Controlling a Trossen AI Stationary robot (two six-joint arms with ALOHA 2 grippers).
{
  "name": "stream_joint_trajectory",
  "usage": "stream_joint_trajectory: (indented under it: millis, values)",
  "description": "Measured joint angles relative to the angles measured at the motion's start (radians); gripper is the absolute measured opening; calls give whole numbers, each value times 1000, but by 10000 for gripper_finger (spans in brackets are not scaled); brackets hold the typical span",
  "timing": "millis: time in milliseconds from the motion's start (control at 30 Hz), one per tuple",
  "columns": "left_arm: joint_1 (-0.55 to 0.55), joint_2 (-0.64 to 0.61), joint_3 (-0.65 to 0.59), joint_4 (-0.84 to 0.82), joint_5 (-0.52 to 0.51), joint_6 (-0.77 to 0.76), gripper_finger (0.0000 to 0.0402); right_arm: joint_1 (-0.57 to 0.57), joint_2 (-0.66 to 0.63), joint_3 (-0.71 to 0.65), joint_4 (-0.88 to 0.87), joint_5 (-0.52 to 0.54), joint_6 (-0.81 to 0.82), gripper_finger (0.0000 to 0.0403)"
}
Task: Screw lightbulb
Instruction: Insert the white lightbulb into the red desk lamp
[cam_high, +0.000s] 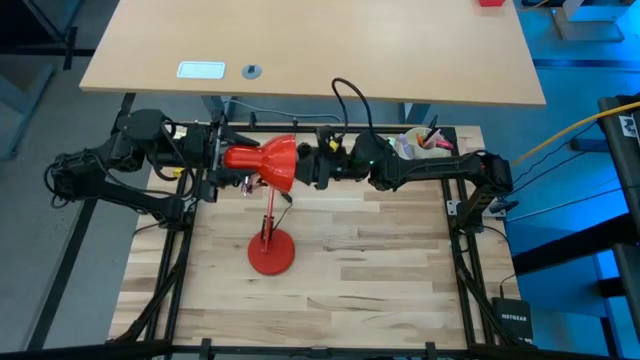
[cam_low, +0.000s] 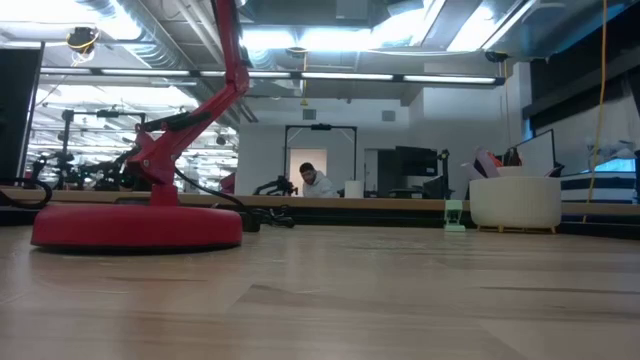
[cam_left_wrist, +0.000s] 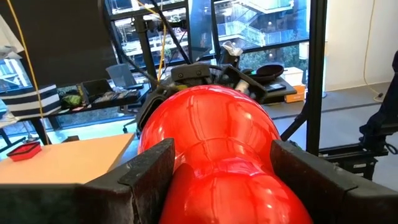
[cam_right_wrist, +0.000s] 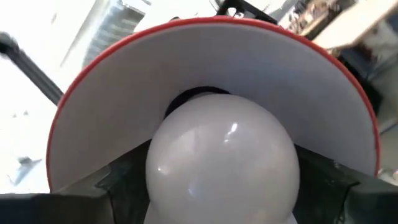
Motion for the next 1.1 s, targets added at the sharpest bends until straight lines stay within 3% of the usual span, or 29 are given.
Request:
stream_joint_trajectory:
  millis: [367, 967, 1100]
  values:
    - [0, -1, 0, 10, 2, -29, 253, 1, 0, 0, -6, 1, -488, 303]
    - [0, -2, 0, 14, 4, -51, 253, 0, 0, 0, -36, 3, -807, 303]
    - [0, -2, 1, 13, 4, -51, 253, 0, 0, 0, -34, 3, -809, 279]
